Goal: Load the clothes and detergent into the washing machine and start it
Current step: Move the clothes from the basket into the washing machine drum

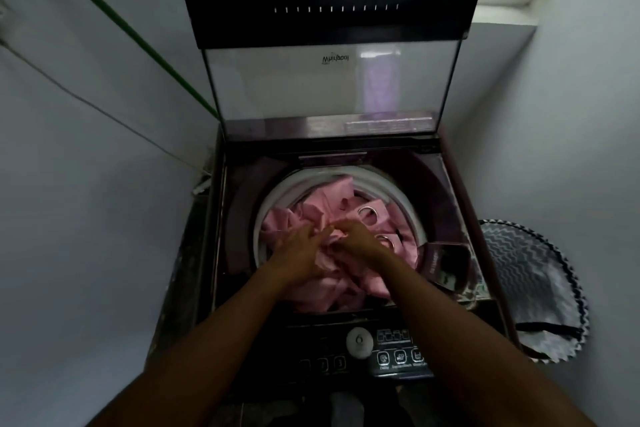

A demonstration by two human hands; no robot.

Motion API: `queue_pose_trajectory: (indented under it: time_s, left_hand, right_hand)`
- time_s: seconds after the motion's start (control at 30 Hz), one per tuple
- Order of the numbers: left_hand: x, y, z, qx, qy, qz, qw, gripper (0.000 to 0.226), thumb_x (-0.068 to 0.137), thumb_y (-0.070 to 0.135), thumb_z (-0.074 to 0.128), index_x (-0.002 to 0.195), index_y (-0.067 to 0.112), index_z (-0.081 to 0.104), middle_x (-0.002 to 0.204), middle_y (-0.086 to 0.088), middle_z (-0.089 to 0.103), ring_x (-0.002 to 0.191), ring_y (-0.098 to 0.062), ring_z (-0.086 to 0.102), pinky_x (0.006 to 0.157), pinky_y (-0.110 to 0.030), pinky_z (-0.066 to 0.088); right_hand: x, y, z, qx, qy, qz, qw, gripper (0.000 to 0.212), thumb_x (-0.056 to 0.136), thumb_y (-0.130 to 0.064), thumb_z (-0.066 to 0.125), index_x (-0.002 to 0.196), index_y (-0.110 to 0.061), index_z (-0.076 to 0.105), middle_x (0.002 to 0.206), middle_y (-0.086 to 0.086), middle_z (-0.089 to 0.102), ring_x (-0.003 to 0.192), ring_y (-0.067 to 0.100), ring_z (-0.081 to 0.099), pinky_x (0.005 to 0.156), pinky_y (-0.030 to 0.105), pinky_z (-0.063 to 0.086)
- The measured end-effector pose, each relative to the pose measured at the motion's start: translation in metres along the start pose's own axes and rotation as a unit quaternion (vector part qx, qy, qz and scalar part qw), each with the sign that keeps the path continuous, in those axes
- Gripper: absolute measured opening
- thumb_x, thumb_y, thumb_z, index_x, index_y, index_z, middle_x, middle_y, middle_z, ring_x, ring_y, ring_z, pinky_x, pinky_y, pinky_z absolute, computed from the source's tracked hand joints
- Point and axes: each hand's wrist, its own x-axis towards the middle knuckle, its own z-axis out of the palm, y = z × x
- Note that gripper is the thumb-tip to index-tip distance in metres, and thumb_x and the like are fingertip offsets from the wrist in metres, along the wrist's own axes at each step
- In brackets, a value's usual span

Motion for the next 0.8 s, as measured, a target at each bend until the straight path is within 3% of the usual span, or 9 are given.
queue_pose_trajectory:
  time_s: [0.07,0.17,0.23,0.33,0.4,0.47,0.53,0.63,0.8]
  left_hand:
    - [-0.007,-0.003,0.0,-0.025,0.06,0.025,0.998,0.105,0.06,0.084,0.05,0.152,0.039,0.025,0.145,-0.006,0.036,0.139,-0.029,0.032,0.113,-0.047,0.033]
    - [-0.004,-0.006,0.005,-0.085,0.067,0.035,0.994,0.109,0.062,0.074,0.067,0.155,0.035,0.025,0.145,-0.013,0.032,0.141,-0.031,0.025,0.117,-0.045,0.029]
    - [0.007,-0.004,0.007,-0.069,0.05,0.014,0.996,0.11,0.062,0.074,0.068,0.154,0.043,0.016,0.144,-0.015,0.031,0.14,-0.036,0.029,0.114,-0.047,0.033]
    - [0.028,-0.003,0.012,-0.045,-0.019,-0.024,0.999,0.108,0.067,0.066,0.074,0.153,0.046,0.013,0.147,-0.022,0.029,0.137,-0.045,0.032,0.112,-0.047,0.036]
    - [0.042,-0.003,0.019,-0.037,-0.056,-0.037,0.997,0.098,0.077,0.057,0.073,0.155,0.044,0.014,0.154,-0.026,0.021,0.141,-0.045,0.029,0.116,-0.044,0.032]
    - [0.052,-0.004,0.026,-0.024,-0.061,-0.043,0.997,0.094,0.08,0.056,0.07,0.155,0.043,0.015,0.156,-0.025,0.018,0.143,-0.043,0.029,0.118,-0.043,0.028]
    - [0.063,-0.005,0.04,-0.009,-0.073,-0.05,0.996,0.095,0.081,0.054,0.071,0.156,0.039,0.015,0.158,-0.025,0.013,0.146,-0.042,0.022,0.12,-0.045,0.023]
    - [0.074,-0.004,0.058,0.034,-0.089,-0.057,0.994,0.098,0.081,0.048,0.074,0.157,0.035,0.014,0.161,-0.021,0.009,0.148,-0.041,0.014,0.118,-0.046,0.019]
    - [0.091,-0.019,0.085,0.011,-0.099,-0.076,0.992,0.095,0.085,0.05,0.07,0.157,0.04,0.009,0.163,-0.02,0.002,0.15,-0.04,0.008,0.12,-0.048,0.013]
  right_hand:
    - [-0.007,-0.014,-0.023,-0.072,0.001,-0.023,0.997,0.062,0.06,-0.057,0.059,0.108,-0.019,0.069,0.104,0.008,0.07,0.097,0.027,0.065,0.08,0.043,0.054]
    - [-0.015,-0.026,-0.044,-0.205,0.032,-0.004,0.978,0.083,0.068,-0.055,0.071,0.142,-0.032,0.043,0.142,0.013,0.047,0.13,0.036,0.043,0.101,0.049,0.042]
    - [-0.016,-0.026,-0.047,-0.202,-0.029,-0.005,0.979,0.105,0.062,-0.053,0.082,0.15,-0.037,0.027,0.154,0.015,0.031,0.134,0.036,0.042,0.104,0.048,0.044]
    - [-0.011,-0.017,-0.031,-0.218,-0.145,0.064,0.963,0.134,0.059,-0.05,0.088,0.157,-0.033,-0.002,0.163,0.021,-0.011,0.144,0.044,0.026,0.112,0.051,0.037]
    - [-0.005,-0.009,-0.014,-0.24,-0.165,0.095,0.952,0.13,0.072,-0.046,0.083,0.157,-0.023,-0.012,0.157,0.032,-0.018,0.143,0.05,0.024,0.112,0.053,0.033]
    - [-0.001,-0.002,0.004,-0.244,-0.14,0.095,0.955,0.109,0.088,-0.039,0.069,0.156,-0.01,-0.01,0.153,0.044,-0.001,0.138,0.054,0.031,0.107,0.055,0.035]
    - [0.008,0.005,0.018,-0.235,-0.127,0.107,0.958,0.099,0.093,-0.034,0.064,0.155,-0.002,-0.007,0.153,0.041,0.013,0.139,0.055,0.027,0.106,0.059,0.034]
    - [0.026,0.023,0.032,-0.227,-0.159,0.119,0.953,0.087,0.099,-0.031,0.054,0.155,0.001,-0.006,0.159,0.032,0.002,0.144,0.057,0.003,0.108,0.068,0.024]
    - [0.06,0.058,0.053,-0.241,-0.185,0.112,0.946,0.09,0.099,-0.04,0.051,0.155,-0.005,-0.01,0.161,0.029,-0.005,0.145,0.055,-0.005,0.112,0.066,0.012]
